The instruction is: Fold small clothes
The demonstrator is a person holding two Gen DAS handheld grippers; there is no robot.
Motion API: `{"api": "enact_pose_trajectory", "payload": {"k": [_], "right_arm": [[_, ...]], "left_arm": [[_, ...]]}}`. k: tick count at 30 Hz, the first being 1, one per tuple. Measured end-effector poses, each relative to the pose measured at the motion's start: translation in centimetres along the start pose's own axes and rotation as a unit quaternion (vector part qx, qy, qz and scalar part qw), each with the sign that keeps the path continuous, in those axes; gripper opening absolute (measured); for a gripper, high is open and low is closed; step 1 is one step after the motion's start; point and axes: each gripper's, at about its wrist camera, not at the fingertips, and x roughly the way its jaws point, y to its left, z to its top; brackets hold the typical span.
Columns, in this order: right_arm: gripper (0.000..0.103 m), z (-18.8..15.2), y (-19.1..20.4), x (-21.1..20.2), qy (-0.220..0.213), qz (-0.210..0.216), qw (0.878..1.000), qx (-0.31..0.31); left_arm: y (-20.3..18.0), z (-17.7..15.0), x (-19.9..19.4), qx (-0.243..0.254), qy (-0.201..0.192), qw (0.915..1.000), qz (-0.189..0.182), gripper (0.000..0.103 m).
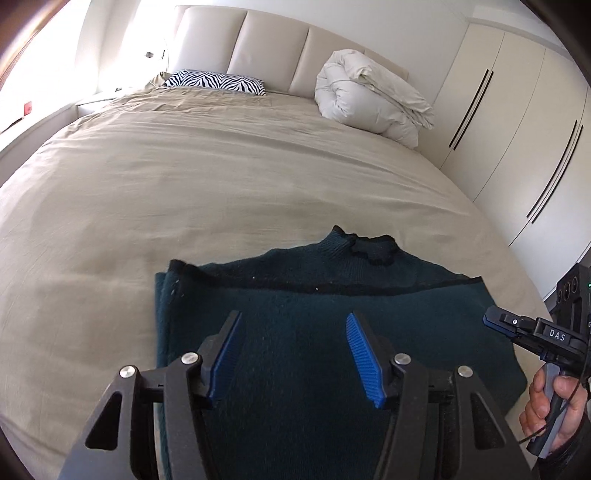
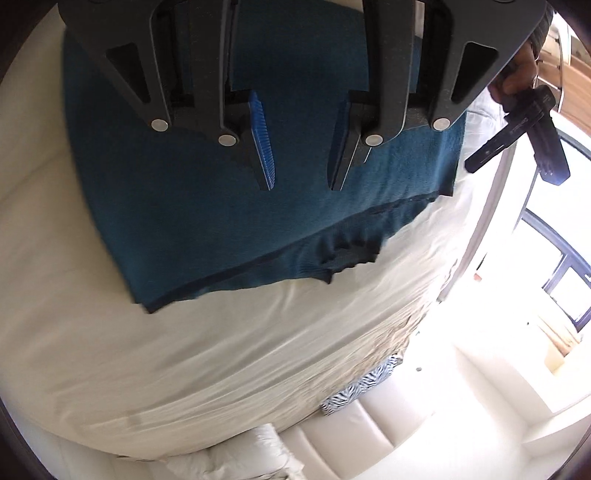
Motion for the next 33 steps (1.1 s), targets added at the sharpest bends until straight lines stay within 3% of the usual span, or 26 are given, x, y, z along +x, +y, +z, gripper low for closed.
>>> {"api": "enact_pose_trajectory", "payload": {"k": [4,9,13,16,17,20,23,28,30,33], "right_arm": [[0.029,1.6,-0.4,6.2,0.048,0.056,0.996,0.059],[0.026,3.4,-3.7,7.6,0.011,0.095,0.989,0.114],[0.018,4.1,-7.6,6.4,-0.035,0.081,0.984,0.153],[0.010,3.9,-11.9,4.4,-0.070,0.086,0.970,0.218],[0.008,4.0,-12.8,3.6,-0.084,0.070,0.968,0.226],[0.008,3.7,-15.0,1.7,-0.124,0.032,0.962,0.239],[0.008,3.3,-16.7,0.5,-0.146,0.023,0.954,0.261],[0.012,3.1,-15.5,-1.2,-0.166,-0.019,0.952,0.255],[0.013,2.8,-13.2,-1.7,-0.164,-0.001,0.958,0.234],[0.014,2.4,-7.3,-0.8,-0.127,0.046,0.977,0.168]], "left_arm": [[1.4,0.2,4.7,0.000,0.039,0.9991,0.017,0.060],[3.4,0.1,4.7,-0.031,0.018,0.9986,-0.038,0.060],[3.8,0.0,4.7,-0.044,0.011,0.9974,-0.055,0.060],[3.6,-0.1,4.7,-0.041,0.010,0.9976,-0.054,0.060],[3.7,-0.2,4.7,-0.043,0.009,0.9975,-0.055,0.060],[4.2,-0.1,5.0,-0.055,0.006,0.9964,-0.064,0.060],[4.3,-0.1,5.2,-0.059,0.003,0.9959,-0.068,0.060],[4.3,-0.4,5.4,-0.055,-0.003,0.9962,-0.068,0.059],[4.4,-0.4,5.4,-0.055,-0.004,0.9960,-0.070,0.059],[4.1,-0.5,5.5,-0.050,-0.002,0.9967,-0.064,0.059]]}}
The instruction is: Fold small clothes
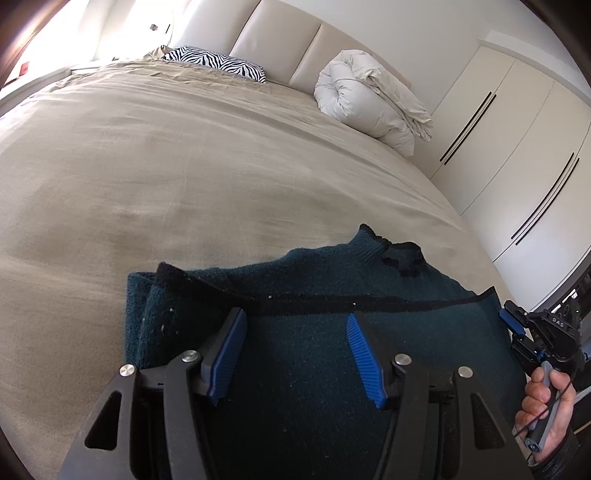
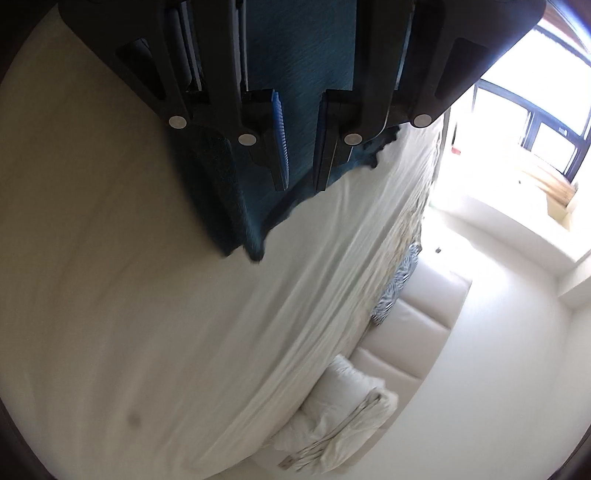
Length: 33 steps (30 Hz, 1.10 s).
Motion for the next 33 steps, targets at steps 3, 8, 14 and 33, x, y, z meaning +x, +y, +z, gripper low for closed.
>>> {"api": "enact_pose_trajectory", "payload": {"k": [3,8,14,33], "right_arm": [[0.014,-3.8,4.9,3.6,0.085,0.028,0.994,-0.069],[0.014,-8.9,7.5,7.4,0.165,0.034,0.980,-0.109],[0.013,-5.7,2.0,3.9,0.086,0.011,0.995,-0.046],[0.062,-13.4,6.9,3.8,0.168,0.069,0.981,-0.074]], "left_arm": [[-0.4,-0.1,0.0,0.010,0.001,0.9999,0.012,0.059],[-0.8,-0.2,0.2,0.019,0.003,0.9996,0.022,0.059],[-0.8,-0.2,0.1,0.020,0.003,0.9995,0.024,0.059],[-8.4,-5.4,-4.2,0.105,0.059,0.9807,0.154,0.067]]}}
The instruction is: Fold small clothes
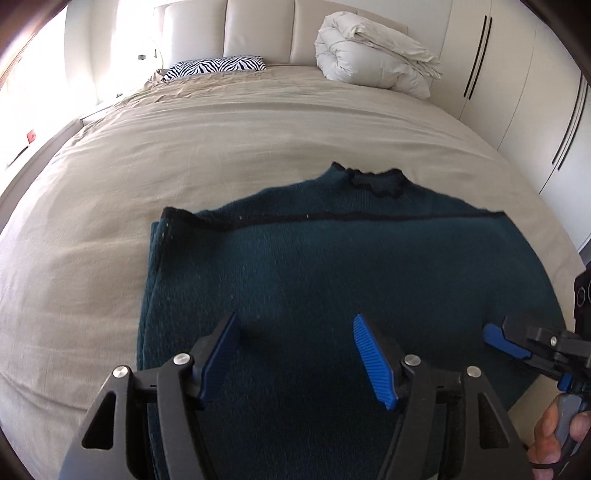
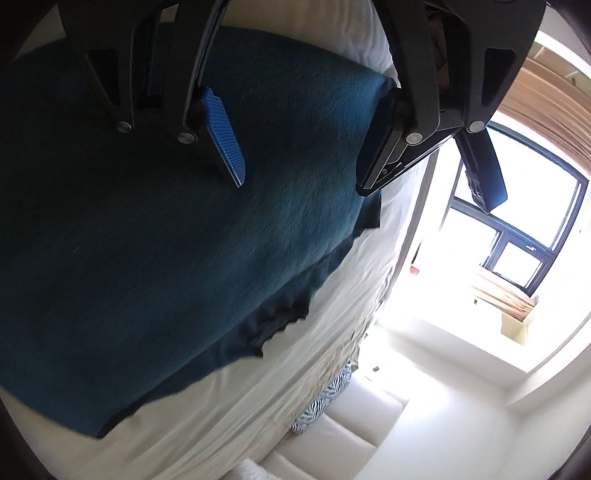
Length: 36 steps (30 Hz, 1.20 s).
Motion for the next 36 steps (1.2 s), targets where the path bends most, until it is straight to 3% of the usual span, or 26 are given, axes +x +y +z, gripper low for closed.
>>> {"api": "enact_pose_trajectory", "payload": {"k": [4,8,14,17,19,22,24,26,30,36], "right_arm": [[0.058,0.0,-2.1,-1.4,-0.015,0.017,0.999,0.033],[0.058,1.3,-6.0,-6.9,-0.081,-0.027,0.994,0.072],[0.060,1.2,-10.4,-14.0,-0.164,-0.081,0.973,0.141],[0.061,0.5,-10.0,-15.0,-0.164,-0.080,0.973,0.140],[0.062,0.1,-9.0,-14.5,-0.147,-0.078,0.978,0.125],[0.062,0.3,-6.8,-13.0,-0.121,-0.066,0.986,0.090],[0.062,0.2,-4.9,-12.2,-0.104,-0.051,0.991,0.069],[0.062,0.3,-3.0,-10.5,-0.083,-0.034,0.995,0.049],[0.062,0.1,0.0,-7.6,-0.039,-0.013,0.999,0.019],[0.062,-0.9,2.4,-4.2,0.016,-0.002,1.000,-0.003]], "left_arm": [[0.4,-1.3,0.0,-0.010,0.008,0.9999,0.000,0.067],[0.5,-1.6,-0.2,-0.009,0.008,0.9999,0.000,0.067],[0.9,-2.5,-0.9,-0.006,0.005,1.0000,-0.001,0.068],[1.4,-2.9,-2.2,-0.011,0.001,0.9999,-0.003,0.068],[2.4,-3.4,-4.0,-0.024,-0.022,0.9995,-0.004,0.069],[5.3,-4.4,-6.8,-0.070,-0.058,0.9959,0.001,0.085],[8.1,-5.2,-7.6,-0.116,-0.062,0.9911,-0.017,0.088],[10.8,-5.9,-7.0,-0.162,-0.039,0.9851,-0.042,0.088],[14.4,-7.0,-4.9,-0.246,0.007,0.9602,-0.132,0.080],[13.6,-6.7,-2.6,-0.262,0.055,0.9337,-0.237,0.080]]}}
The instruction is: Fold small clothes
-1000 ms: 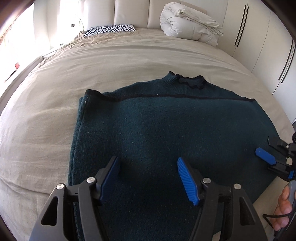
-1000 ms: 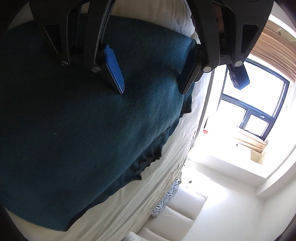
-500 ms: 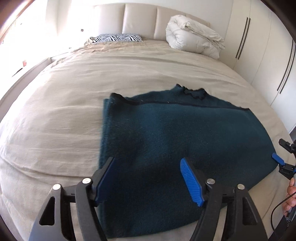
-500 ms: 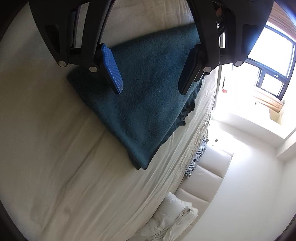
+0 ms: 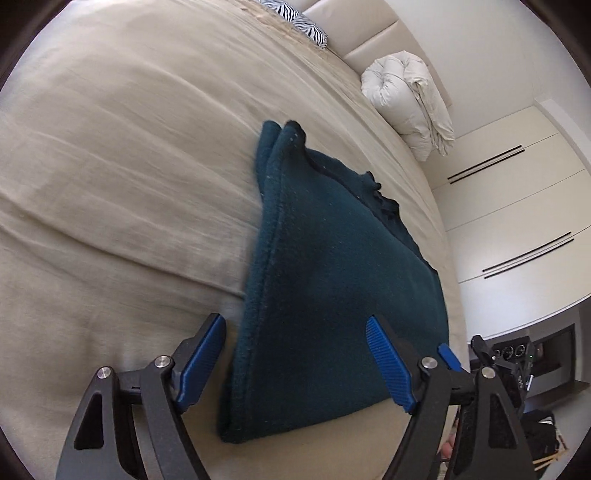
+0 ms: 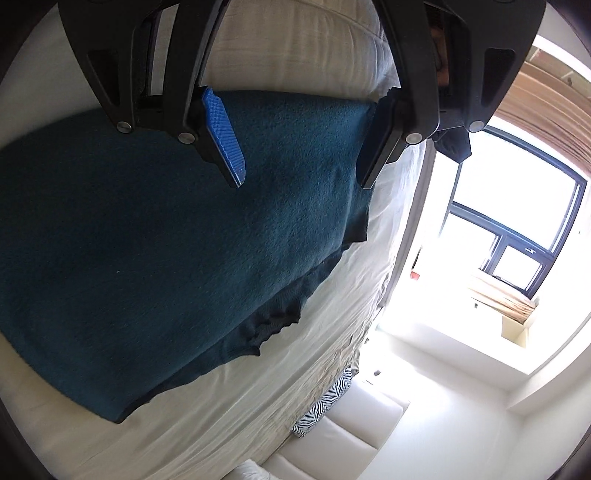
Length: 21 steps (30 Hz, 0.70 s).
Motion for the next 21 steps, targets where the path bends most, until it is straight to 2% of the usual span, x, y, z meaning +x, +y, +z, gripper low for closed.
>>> {"api": "enact_pose_trajectory", "payload": {"k": [10,14,18,19,21], "right_arm": [[0.062,1.6,3.1,3.4,0.058,0.036,0.998,-0.013],[0.062,3.1,4.7,6.6,0.093,0.047,0.994,-0.016],[0.062,3.9,5.3,10.2,0.124,0.063,0.990,0.000],[0.062,4.1,5.3,11.1,0.132,0.067,0.989,0.005],[0.062,4.4,5.3,12.8,0.143,0.074,0.987,0.013]], "left_arm": [[0.3,0.9,1.9,-0.045,0.061,0.9956,-0.054,0.076],[0.8,0.7,2.7,-0.072,0.080,0.9899,-0.093,0.057],[1.5,0.1,3.2,-0.089,0.079,0.9877,-0.101,0.033],[1.9,0.0,3.0,-0.096,0.078,0.9868,-0.105,0.031],[2.5,-0.1,2.8,-0.106,0.076,0.9853,-0.111,0.017]]}}
